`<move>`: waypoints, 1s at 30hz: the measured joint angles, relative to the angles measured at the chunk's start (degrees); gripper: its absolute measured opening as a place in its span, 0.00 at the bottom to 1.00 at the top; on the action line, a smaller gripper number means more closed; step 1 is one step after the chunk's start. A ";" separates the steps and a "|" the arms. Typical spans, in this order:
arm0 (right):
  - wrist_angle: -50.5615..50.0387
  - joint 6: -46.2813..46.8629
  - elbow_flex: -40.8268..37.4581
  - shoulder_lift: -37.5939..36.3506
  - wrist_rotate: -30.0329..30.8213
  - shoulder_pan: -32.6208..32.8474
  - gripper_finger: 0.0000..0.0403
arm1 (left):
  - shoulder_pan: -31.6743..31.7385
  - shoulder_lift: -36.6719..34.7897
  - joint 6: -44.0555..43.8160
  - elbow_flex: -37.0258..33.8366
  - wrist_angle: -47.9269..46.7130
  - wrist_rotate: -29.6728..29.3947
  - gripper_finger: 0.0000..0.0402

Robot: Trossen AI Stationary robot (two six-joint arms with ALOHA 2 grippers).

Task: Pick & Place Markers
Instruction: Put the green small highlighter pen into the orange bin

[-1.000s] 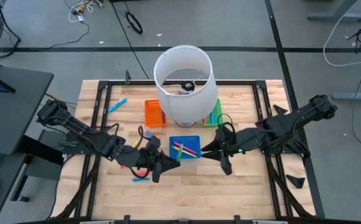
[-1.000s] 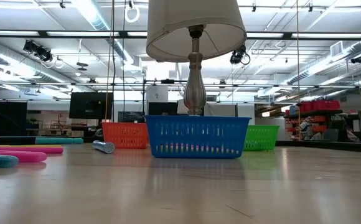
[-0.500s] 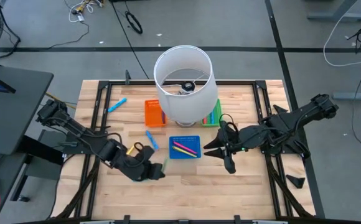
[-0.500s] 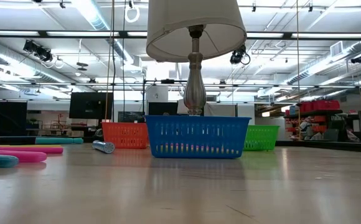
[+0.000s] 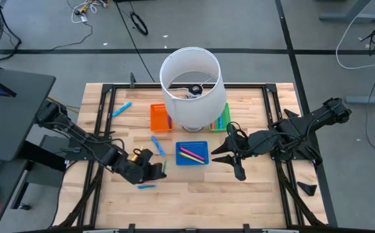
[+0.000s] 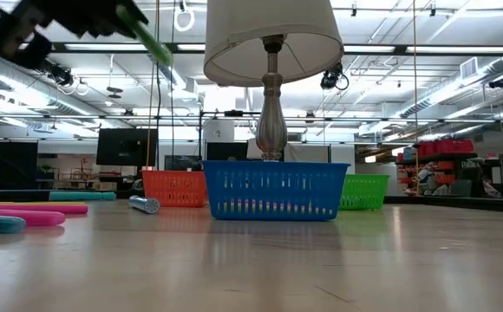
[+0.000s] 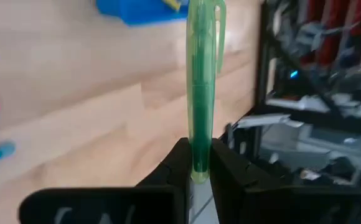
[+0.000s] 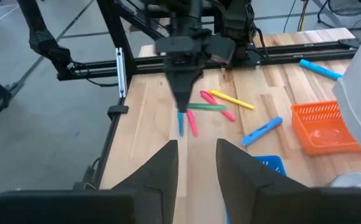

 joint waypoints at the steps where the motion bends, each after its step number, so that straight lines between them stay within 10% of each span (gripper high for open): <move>1: 0.00 -0.38 0.00 0.00 -0.01 0.00 0.27 | 0.11 -1.18 -0.02 -1.74 1.07 -0.70 0.10; 18: 2.54 -0.89 0.00 0.00 0.01 -3.97 0.27 | 7.25 -28.59 -3.80 -30.68 5.60 1.24 0.10; 30: 5.30 -0.89 0.00 0.00 0.00 -4.68 0.27 | 22.28 -36.91 5.39 -34.51 4.17 13.49 0.10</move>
